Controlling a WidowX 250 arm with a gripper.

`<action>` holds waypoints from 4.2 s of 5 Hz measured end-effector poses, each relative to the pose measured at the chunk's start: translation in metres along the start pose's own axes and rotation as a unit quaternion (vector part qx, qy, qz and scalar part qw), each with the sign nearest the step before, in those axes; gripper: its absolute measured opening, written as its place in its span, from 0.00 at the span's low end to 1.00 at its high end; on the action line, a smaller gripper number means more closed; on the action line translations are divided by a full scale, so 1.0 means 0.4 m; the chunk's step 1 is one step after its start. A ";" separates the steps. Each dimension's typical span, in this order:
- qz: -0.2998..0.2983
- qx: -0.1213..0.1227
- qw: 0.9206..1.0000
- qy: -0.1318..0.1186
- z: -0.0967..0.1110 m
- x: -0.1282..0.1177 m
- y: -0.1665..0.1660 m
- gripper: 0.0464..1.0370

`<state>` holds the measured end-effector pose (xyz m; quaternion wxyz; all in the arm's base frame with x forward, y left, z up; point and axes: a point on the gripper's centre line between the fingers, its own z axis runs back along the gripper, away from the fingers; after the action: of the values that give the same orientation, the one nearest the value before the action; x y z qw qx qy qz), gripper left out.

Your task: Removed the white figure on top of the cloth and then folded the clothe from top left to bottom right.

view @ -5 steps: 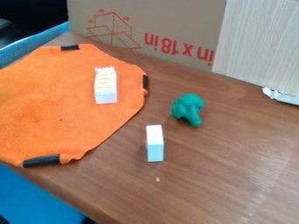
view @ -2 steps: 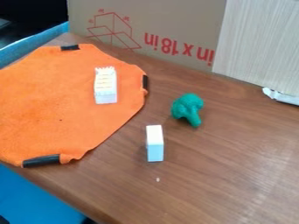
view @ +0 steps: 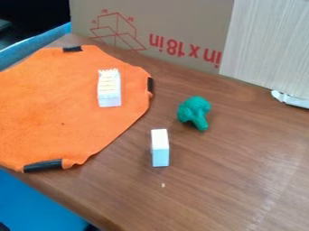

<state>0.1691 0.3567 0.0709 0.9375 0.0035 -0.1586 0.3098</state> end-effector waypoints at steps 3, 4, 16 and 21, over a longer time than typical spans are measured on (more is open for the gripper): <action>0.002 -0.003 1.000 0.019 -0.042 -0.031 -0.034 0.96; -0.003 0.003 1.000 0.025 -0.060 -0.037 -0.051 0.96; 0.025 -0.018 0.999 0.025 -0.005 -0.025 -0.178 0.00; 0.013 -0.016 0.996 0.088 0.084 -0.015 -0.562 0.00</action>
<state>0.2854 0.1681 0.1216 0.9434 -0.0412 -0.0809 0.3188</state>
